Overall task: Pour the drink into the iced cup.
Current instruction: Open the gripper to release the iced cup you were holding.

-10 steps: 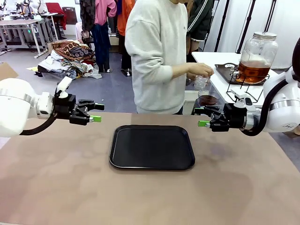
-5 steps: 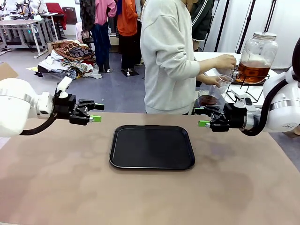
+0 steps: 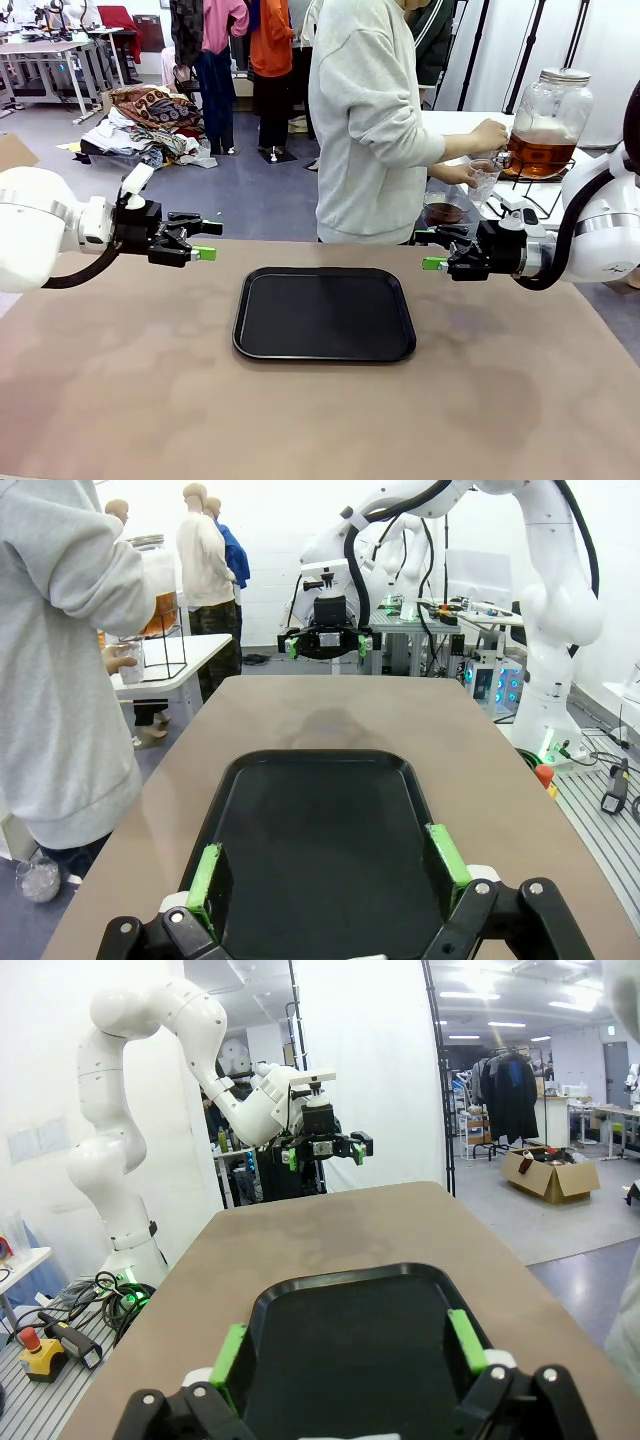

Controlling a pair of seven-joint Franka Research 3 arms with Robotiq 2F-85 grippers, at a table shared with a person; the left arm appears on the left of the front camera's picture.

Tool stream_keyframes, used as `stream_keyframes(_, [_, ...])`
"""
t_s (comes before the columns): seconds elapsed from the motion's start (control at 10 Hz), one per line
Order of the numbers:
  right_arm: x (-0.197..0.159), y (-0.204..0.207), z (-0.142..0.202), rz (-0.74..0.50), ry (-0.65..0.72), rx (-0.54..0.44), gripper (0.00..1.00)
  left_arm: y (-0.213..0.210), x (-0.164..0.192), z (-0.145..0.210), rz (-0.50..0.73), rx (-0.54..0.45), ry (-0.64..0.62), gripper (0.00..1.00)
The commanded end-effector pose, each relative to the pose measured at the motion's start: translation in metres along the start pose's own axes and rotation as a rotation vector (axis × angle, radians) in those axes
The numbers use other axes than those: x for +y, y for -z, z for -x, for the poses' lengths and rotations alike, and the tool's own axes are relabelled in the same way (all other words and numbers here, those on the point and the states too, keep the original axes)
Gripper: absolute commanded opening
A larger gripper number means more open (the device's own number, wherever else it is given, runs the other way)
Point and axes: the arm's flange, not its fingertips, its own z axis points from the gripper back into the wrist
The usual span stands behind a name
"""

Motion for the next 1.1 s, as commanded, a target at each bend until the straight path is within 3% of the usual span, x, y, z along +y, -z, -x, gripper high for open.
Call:
stream_keyframes(0.0, [-0.0008,0.0001,-0.0018,0.001,-0.005,0.001,1.0,0.0029,0.001,-0.0021,-0.015,-0.005,0.001,1.0])
stream_keyframes(1.0, [-0.0008,0.0001,-0.0018,0.001,-0.005,0.001,1.0,0.0029,0.001,-0.0021,-0.015,-0.005,0.001,1.0])
